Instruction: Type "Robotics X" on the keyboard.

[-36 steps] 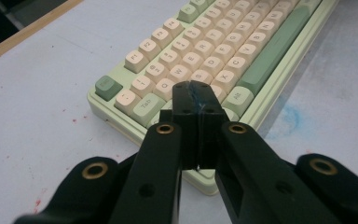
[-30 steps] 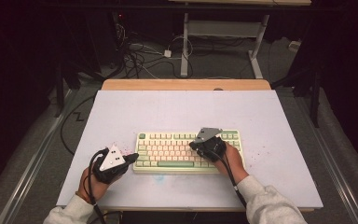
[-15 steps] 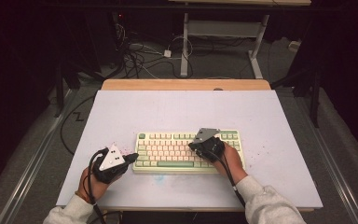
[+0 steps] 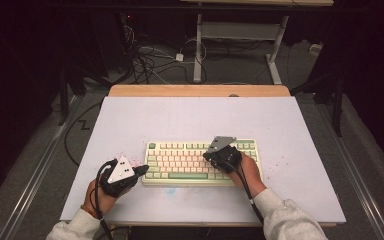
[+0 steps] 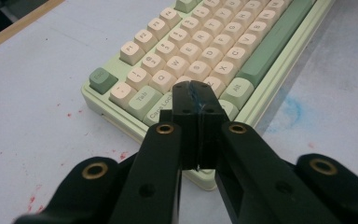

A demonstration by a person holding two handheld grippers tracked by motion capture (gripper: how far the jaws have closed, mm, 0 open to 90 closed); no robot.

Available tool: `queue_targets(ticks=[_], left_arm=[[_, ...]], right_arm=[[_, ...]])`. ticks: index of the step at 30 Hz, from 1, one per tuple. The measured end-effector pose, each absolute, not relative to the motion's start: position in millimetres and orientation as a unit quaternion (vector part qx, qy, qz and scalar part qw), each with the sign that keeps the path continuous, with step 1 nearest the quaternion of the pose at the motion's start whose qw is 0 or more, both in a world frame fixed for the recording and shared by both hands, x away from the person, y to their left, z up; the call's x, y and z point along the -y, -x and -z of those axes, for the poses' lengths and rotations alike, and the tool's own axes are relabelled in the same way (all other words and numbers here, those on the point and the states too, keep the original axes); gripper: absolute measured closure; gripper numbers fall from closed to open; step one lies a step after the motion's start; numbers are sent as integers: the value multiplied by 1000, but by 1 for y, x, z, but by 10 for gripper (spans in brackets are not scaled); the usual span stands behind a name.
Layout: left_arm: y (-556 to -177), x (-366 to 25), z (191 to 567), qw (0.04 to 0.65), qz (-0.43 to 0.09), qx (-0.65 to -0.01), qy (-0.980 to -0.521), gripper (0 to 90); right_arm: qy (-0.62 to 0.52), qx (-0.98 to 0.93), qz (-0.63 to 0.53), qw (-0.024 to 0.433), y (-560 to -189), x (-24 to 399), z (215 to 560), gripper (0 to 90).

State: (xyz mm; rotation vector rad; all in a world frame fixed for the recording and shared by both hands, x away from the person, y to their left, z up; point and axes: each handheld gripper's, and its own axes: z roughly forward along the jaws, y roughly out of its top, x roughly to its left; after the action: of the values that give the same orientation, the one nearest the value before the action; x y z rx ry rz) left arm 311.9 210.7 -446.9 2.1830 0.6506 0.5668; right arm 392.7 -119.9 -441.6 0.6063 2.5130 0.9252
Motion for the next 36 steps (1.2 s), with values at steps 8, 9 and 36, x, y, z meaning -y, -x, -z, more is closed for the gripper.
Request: queue_targets(ticks=[8, 9, 36], left_arm=[[-313, -209, 448, 383, -224, -258, -858, 873], [-313, -209, 449, 383, -224, -258, -858, 873], [-312, -203, 446, 388, -226, -252, -857, 873]], right_arm=[[-219, -880, -366, 206, -382, 130, 428, 900], [-218, -879, -370, 208, -380, 132, 427, 900], [-203, -858, -414, 227, -359, 150, 411, 899]])
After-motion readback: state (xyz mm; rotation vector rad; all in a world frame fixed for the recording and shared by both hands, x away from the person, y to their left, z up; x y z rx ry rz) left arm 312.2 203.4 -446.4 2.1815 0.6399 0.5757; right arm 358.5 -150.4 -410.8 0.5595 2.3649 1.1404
